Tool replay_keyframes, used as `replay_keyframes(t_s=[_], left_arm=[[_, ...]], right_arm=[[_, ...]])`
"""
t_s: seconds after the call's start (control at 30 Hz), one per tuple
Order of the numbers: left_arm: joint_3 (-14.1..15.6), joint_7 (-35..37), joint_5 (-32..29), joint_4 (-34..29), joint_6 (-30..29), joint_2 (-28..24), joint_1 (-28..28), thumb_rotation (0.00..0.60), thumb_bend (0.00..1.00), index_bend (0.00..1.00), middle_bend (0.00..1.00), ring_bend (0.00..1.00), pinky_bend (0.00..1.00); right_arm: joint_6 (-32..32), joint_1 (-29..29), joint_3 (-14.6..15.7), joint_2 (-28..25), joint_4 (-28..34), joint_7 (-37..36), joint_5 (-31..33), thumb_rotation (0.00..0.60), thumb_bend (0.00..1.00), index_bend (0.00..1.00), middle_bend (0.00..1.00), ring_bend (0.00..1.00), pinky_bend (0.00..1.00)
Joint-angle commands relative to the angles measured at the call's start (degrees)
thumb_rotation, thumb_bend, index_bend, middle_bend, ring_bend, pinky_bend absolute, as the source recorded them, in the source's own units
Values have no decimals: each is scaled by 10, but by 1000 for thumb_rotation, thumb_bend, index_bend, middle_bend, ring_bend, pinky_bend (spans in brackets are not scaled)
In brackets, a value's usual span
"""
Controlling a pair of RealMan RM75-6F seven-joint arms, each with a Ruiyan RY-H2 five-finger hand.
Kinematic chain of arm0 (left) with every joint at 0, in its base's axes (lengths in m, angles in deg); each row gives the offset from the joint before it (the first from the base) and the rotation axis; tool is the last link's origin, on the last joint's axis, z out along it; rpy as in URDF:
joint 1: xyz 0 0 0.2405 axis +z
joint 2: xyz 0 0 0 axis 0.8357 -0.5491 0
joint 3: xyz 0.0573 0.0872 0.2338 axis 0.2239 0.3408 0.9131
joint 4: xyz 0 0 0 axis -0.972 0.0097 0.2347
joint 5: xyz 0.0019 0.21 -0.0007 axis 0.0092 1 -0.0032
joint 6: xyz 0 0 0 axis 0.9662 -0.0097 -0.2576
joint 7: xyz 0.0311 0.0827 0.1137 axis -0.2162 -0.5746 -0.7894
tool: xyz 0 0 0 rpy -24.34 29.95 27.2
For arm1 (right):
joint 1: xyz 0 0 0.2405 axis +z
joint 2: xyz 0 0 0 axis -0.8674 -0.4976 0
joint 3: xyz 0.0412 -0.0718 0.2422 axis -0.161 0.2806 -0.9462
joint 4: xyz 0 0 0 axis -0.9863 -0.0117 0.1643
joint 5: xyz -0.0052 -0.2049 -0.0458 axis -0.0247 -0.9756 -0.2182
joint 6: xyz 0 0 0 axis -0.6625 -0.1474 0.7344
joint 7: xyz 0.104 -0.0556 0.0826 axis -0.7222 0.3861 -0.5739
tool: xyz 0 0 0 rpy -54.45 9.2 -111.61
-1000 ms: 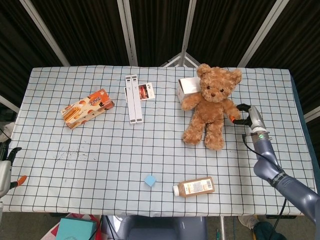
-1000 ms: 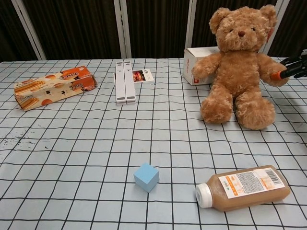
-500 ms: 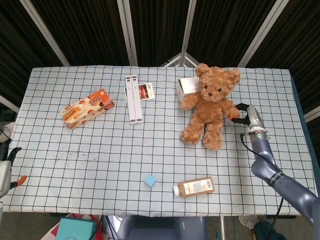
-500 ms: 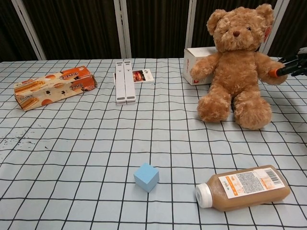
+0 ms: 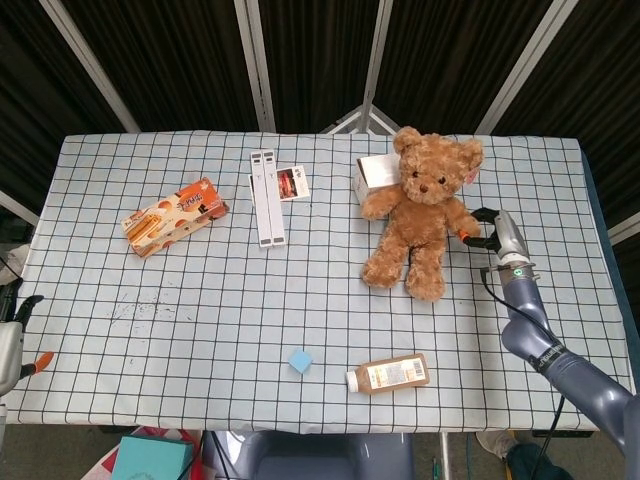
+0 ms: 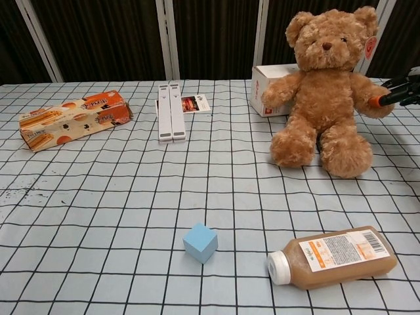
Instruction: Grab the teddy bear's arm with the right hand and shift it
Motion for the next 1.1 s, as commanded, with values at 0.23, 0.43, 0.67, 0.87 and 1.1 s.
replay_keyframes(t_s=[0.23, 0.43, 0.67, 0.87, 1.1], left_arm=[[1, 1, 2, -1, -1, -1, 0, 600, 244, 199, 0, 0, 30], [2, -1, 1, -1, 0, 0, -1, 600, 244, 199, 0, 0, 30], [2, -1, 2, -1, -2, 1, 0, 600, 244, 199, 0, 0, 30], [3, -1, 2, -2, -2, 1, -1, 600, 244, 199, 0, 0, 30], [2, -1, 0, -2, 1, 1, -2, 600, 244, 199, 0, 0, 30]], right_arm=[[-4, -8, 2, 8, -6, 14, 9, 600, 415, 516, 450, 224, 0], [-6, -7, -5, 6, -5, 15, -2, 600, 414, 517, 450, 224, 0], [6, -15, -1, 15, -19, 16, -2, 600, 415, 516, 450, 224, 0], [17, -14, -7, 16, -27, 11, -11, 600, 414, 517, 450, 224, 0], [7, -21, -10, 4, -7, 14, -22, 600, 414, 517, 449, 224, 0]])
